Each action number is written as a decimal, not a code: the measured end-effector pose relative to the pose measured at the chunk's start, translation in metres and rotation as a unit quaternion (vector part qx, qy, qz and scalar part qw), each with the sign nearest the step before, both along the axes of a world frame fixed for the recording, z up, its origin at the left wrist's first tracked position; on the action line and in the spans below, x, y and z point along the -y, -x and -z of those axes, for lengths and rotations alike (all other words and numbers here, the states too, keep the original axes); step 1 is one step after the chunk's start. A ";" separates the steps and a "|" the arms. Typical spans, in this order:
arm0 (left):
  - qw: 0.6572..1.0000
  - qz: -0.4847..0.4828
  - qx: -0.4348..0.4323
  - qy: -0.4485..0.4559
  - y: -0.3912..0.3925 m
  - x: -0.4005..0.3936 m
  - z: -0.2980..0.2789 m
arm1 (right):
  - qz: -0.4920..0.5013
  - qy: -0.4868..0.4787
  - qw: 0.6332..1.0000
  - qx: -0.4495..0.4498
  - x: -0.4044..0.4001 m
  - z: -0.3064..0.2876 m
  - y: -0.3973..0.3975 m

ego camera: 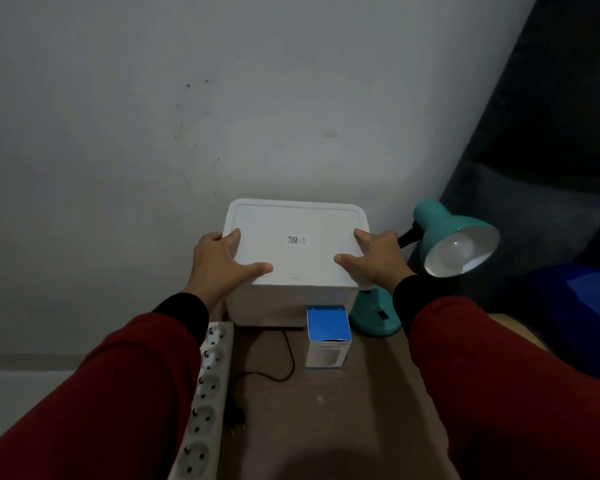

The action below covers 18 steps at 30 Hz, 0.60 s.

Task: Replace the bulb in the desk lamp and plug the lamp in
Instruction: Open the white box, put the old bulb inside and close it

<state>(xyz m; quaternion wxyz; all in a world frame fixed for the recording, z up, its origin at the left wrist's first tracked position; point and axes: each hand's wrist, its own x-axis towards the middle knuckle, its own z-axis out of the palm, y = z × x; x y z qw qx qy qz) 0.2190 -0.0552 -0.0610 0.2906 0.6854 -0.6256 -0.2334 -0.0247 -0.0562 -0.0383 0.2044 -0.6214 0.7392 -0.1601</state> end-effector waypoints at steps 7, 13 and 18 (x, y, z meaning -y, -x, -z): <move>1.000 -0.004 0.005 -0.019 -0.008 0.025 0.013 | -0.007 0.014 1.000 -0.025 0.027 0.019 -0.013; 1.000 0.002 0.010 -0.029 -0.007 0.029 0.018 | 0.007 0.011 0.999 -0.029 0.029 0.021 -0.007; 0.999 0.013 0.031 -0.041 -0.004 0.031 0.017 | 0.005 -0.005 1.000 -0.024 0.027 0.026 -0.008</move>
